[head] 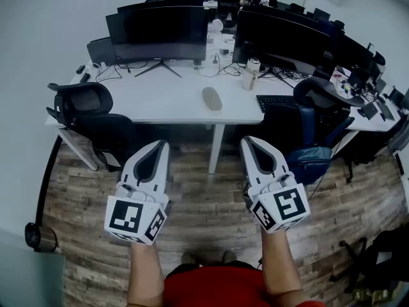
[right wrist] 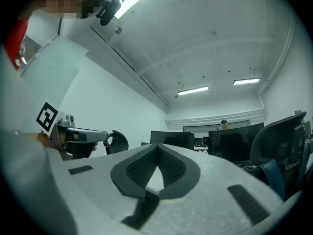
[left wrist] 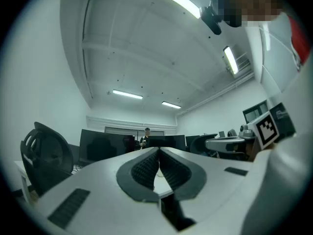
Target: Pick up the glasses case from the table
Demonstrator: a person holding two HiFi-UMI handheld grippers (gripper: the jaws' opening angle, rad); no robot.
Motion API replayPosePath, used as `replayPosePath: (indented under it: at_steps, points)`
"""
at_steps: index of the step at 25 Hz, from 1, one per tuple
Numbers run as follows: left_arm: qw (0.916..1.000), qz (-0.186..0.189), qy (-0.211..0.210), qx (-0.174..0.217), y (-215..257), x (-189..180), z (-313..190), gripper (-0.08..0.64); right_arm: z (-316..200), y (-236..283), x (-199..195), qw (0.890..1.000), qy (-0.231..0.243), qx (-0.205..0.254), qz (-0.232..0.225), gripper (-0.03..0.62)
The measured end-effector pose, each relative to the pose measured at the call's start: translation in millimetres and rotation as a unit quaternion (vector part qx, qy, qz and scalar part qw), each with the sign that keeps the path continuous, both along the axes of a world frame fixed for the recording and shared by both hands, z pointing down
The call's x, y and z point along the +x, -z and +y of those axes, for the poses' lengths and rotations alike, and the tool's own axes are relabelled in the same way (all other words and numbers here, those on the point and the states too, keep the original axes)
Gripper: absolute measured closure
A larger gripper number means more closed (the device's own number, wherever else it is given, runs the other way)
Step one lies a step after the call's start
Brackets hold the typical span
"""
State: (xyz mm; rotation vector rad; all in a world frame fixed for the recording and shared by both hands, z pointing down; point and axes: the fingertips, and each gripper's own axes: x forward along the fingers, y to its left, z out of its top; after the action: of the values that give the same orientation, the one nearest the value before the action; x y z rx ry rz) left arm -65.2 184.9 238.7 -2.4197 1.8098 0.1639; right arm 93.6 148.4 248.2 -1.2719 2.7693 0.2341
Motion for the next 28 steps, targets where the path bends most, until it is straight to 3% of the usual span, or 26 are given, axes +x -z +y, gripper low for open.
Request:
replayPosePath:
  at_steps: [9, 20, 24, 28]
  points:
    - [1.0000, 0.004, -0.008, 0.003, -2, -39, 2, 0.549, 0, 4, -39, 1.000, 0.001, 0.005, -0.018, 0.588]
    - [0.9994, 0.022, -0.027, -0.003, -20, -68, -21, 0.549, -21, -16, -69, 0.999, -0.030, -0.010, 0.001, 0.586]
    - [0.9992, 0.027, -0.029, -0.004, -27, -72, -44, 0.549, -45, -27, -75, 0.999, -0.035, -0.012, 0.015, 0.545]
    - [0.9995, 0.016, -0.028, -0.005, -35, -75, -77, 0.549, -85, -43, -80, 0.999, -0.039, -0.018, 0.020, 0.438]
